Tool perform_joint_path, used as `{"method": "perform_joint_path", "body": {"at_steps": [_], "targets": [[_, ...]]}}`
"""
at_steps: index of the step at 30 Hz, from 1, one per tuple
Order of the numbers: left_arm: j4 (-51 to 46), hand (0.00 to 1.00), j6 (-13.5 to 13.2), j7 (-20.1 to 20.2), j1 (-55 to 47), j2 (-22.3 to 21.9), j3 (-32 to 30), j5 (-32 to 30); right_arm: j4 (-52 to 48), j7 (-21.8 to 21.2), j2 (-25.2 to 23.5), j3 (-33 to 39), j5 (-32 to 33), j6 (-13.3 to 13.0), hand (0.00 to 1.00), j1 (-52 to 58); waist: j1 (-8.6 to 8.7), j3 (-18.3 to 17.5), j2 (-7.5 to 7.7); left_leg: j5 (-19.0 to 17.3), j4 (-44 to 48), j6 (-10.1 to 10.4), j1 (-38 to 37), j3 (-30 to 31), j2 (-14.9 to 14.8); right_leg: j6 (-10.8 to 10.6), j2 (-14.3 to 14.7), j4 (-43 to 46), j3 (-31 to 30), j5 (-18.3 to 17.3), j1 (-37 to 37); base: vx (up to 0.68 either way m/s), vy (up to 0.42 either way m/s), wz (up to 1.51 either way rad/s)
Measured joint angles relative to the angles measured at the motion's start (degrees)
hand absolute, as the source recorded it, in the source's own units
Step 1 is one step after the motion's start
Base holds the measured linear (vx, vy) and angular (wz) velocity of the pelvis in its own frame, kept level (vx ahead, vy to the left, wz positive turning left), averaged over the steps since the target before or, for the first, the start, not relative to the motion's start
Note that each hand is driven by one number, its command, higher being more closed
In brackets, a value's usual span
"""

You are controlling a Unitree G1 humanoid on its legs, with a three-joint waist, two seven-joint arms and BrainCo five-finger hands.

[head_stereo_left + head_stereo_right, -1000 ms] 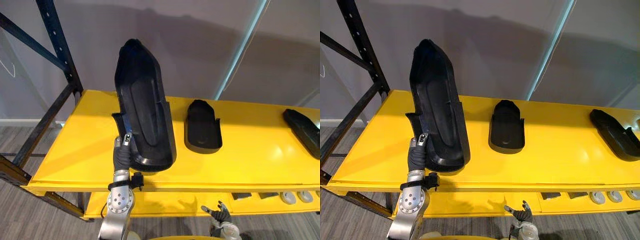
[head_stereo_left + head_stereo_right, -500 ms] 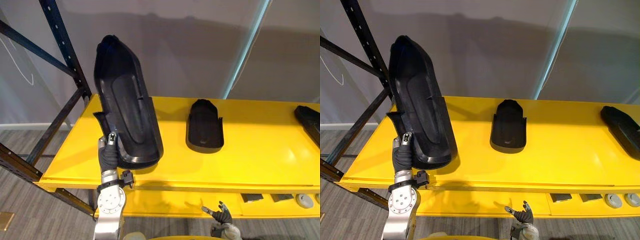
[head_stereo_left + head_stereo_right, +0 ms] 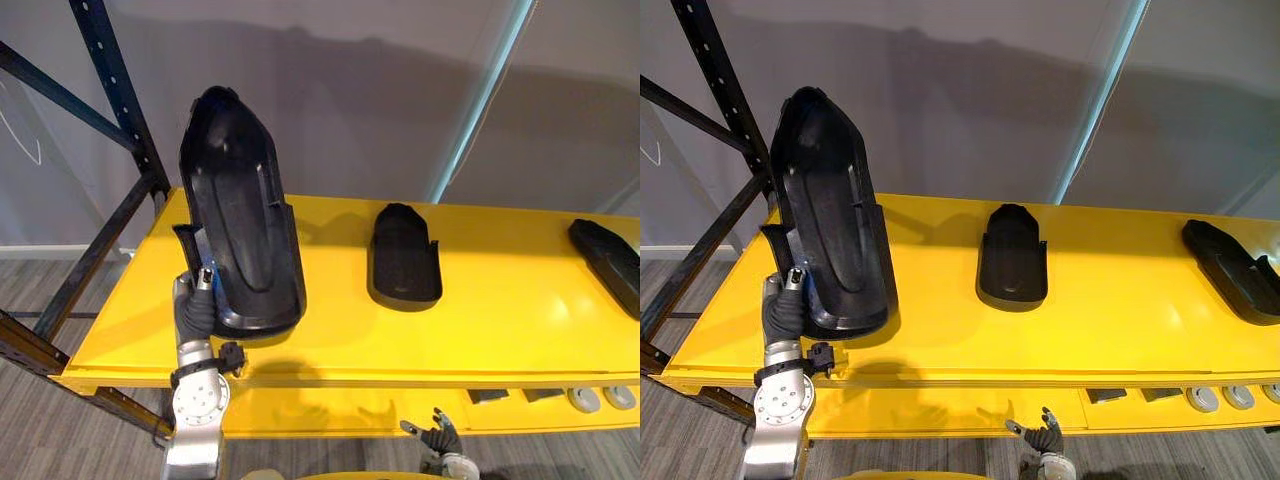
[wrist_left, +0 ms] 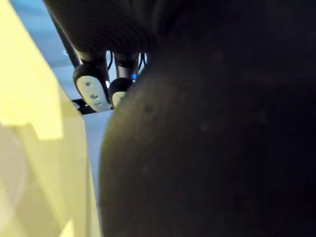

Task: Walk over and take plastic housings, then place them on the shelf

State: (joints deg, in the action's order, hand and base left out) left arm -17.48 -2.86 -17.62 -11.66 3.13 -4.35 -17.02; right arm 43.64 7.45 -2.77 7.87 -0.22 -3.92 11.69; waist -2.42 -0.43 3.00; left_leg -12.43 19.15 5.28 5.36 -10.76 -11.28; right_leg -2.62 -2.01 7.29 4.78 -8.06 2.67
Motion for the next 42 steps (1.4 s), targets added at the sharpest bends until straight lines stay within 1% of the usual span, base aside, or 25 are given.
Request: {"method": "perform_joint_path", "body": {"at_steps": [2, 4, 7, 10, 11, 12, 14, 15, 17, 20, 24, 26, 28, 29, 32, 35, 38, 42], "targets": [[0.96, 1.00, 0.76, -0.11, 1.61, 0.51, -1.21, -0.52, -0.01, -0.15, 0.12, 0.09, -0.31, 0.00, 0.00, 0.05, 0.11, -0.27, 0.22, 0.55, -0.83, 0.11, 0.00, -0.48, 0.08, -0.02, 0.05, -1.07, -0.46, 0.81, -0.13, -0.05, 0.004, -0.14], [3.02, 1.00, 1.69, -0.10, 3.79, 1.05, -2.68, -1.40, 0.00, -0.26, 0.22, 0.09, -0.40, 0.01, 0.00, 0.33, 0.24, -0.29, 0.17, 0.87, -1.21, 0.16, 0.01, -0.75, 0.08, 0.11, 0.19, -1.64, -0.89, 1.30, -0.33, -0.03, 0.004, -0.09], [5.49, 1.00, 3.02, -0.06, 5.46, 2.30, -3.30, -1.59, 0.01, -0.51, 0.56, 0.09, -0.67, 0.03, 0.00, 0.50, 0.29, -0.39, 0.01, 0.93, -1.34, 0.21, 0.02, -1.39, -0.05, 0.18, 0.34, -1.65, -1.68, 1.57, -0.83, -0.02, 0.005, -0.13], [9.29, 1.00, 3.99, 0.01, 7.77, 2.84, -4.83, -1.59, 0.50, -1.46, 0.98, 0.10, -1.10, 0.04, 0.00, 0.53, 0.38, -0.67, -0.07, 1.44, -2.15, 0.07, -0.04, -1.99, 0.02, 0.20, 0.36, -2.58, -2.25, 2.35, -1.03, -0.01, 0.009, -0.09], [11.71, 1.00, 4.95, -0.01, 9.38, 3.80, -5.39, -1.58, 0.87, -1.60, 0.96, 0.08, -1.51, 0.06, 0.00, 0.55, 0.53, -0.69, -0.04, 1.87, -2.40, 0.05, -0.12, -2.01, 0.13, 0.28, 0.35, -2.64, -2.49, 2.51, -1.17, 0.00, 0.000, 0.00], [12.05, 1.00, 5.06, -0.01, 9.59, 4.01, -5.43, -1.58, 0.97, -1.61, 0.97, 0.08, -1.56, 0.06, 0.00, 0.54, 0.59, -0.68, -0.05, 1.92, -2.45, 0.05, -0.11, -2.00, 0.14, 0.30, 0.35, -2.64, -2.53, 2.53, -1.19, 0.00, 0.000, 0.00], [13.77, 1.00, 6.23, 0.08, 10.56, 5.17, -6.34, -1.74, 2.28, -1.85, 0.99, 0.09, -1.66, 0.09, 0.00, -0.04, 1.49, -0.79, -0.04, 2.65, -3.35, 0.10, 0.00, -2.01, 0.16, 0.86, 0.57, -2.64, -3.43, 3.06, -1.89, -0.01, 0.001, -0.03], [13.84, 1.00, 6.43, 0.08, 10.59, 5.16, -6.78, -1.74, 2.31, -2.05, 0.99, 0.09, -1.66, 0.10, 0.00, -0.05, 1.52, -0.79, -0.04, 2.80, -3.54, 0.09, 0.05, -2.01, 0.15, 0.88, 0.60, -2.65, -3.64, 3.13, -2.13, -0.03, -0.002, -0.11], [18.55, 1.00, 6.59, 0.10, 12.02, 5.73, -7.40, -2.20, 2.70, -2.42, 1.26, 0.09, -1.67, 0.10, 0.00, 0.12, 1.58, -1.16, -0.37, 4.15, -5.57, 0.12, -0.60, -2.23, 0.38, 1.10, 0.57, -3.34, -3.73, 4.30, -2.31, -0.04, -0.006, -0.07], [25.31, 1.00, 7.78, 0.22, 14.36, 7.10, -7.90, -3.60, 2.85, -2.59, 1.50, 0.08, -2.16, 0.14, 0.00, 0.04, 1.60, -1.20, -0.45, 6.64, -8.94, 0.01, -1.26, -3.02, 1.05, 0.89, 0.29, -4.15, -3.78, 5.37, -3.14, -0.08, -0.019, -0.08], [29.62, 1.00, 8.81, 1.44, 15.27, 7.30, -7.88, -4.02, 2.87, -2.63, 2.19, 0.10, -2.22, 0.14, 0.00, 0.03, 1.72, -1.15, -0.56, 9.35, -12.88, 0.08, -2.49, -3.31, 1.73, 0.80, -0.06, -5.02, -3.76, 6.35, -3.84, -0.09, -0.017, -0.03], [31.85, 1.00, 8.86, 1.48, 15.58, 7.33, -7.96, -4.04, 3.46, -2.64, 2.33, 0.11, -2.26, 0.16, 0.00, 0.20, 1.82, -1.12, -0.58, 11.35, -16.01, 0.27, -3.65, -3.27, 2.20, 0.62, -0.12, -5.16, -3.73, 6.59, -4.05, -0.14, -0.030, 0.02], [33.03, 1.00, 8.84, 1.53, 15.73, 7.34, -8.43, -4.28, 4.55, -2.65, 2.37, 0.11, -2.43, 0.21, 0.00, 0.12, 1.83, -1.07, -0.68, 12.48, -18.56, 0.61, -4.73, -3.29, 2.48, 0.63, -0.11, -5.44, -3.81, 6.57, -4.17, -0.11, -0.021, 0.01], [33.27, 0.00, 8.84, 1.65, 15.90, 7.34, -8.78, -4.58, 4.60, -2.66, 2.35, 0.10, -2.63, 0.29, 0.00, 0.18, 1.84, -1.07, -0.68, 12.93, -19.32, 0.82, -4.96, -3.29, 2.53, 0.71, -0.10, -5.42, -3.93, 6.53, -4.31, -0.09, -0.009, -0.05], [34.20, 0.00, 8.87, 2.07, 16.80, 8.17, -10.58, -5.26, 4.59, -2.66, 2.38, 0.22, -2.65, 0.28, 0.00, 0.08, 1.82, -1.08, -0.63, 14.22, -21.88, 1.12, -5.47, -2.83, 2.81, 0.35, 0.18, -5.80, -4.75, 6.73, -5.08, -0.07, -0.009, -0.09], [35.26, 0.00, 8.85, 1.97, 17.41, 8.31, -11.53, -6.02, 4.62, -2.66, 2.43, 0.33, -2.65, 0.29, 0.00, 0.18, 1.78, -1.04, -0.69, 14.36, -22.96, 1.26, -6.18, -1.88, 3.33, 0.23, 0.20, -6.11, -4.97, 6.81, -4.86, 0.00, 0.001, -0.05], [35.59, 0.00, 8.86, 1.75, 18.03, 8.80, -11.63, -6.20, 4.62, -2.68, 2.39, 0.38, -2.65, 0.29, 0.00, 0.03, 1.80, -1.05, -0.67, 14.75, -23.16, 0.79, -6.13, -1.92, 3.74, -0.54, 0.15, -6.68, -5.01, 7.29, -4.79, 0.04, 0.002, -0.04], [36.26, 0.00, 8.89, 1.71, 19.22, 9.71, -11.66, -6.23, 4.65, -2.68, 2.30, 0.55, -2.68, 0.29, 0.00, 0.05, 1.80, -1.03, -0.64, 14.77, -23.20, 0.68, -6.18, -1.70, 4.10, -0.48, -0.10, -7.39, -5.06, 7.83, -3.85, 0.09, 0.015, 0.01]]}}
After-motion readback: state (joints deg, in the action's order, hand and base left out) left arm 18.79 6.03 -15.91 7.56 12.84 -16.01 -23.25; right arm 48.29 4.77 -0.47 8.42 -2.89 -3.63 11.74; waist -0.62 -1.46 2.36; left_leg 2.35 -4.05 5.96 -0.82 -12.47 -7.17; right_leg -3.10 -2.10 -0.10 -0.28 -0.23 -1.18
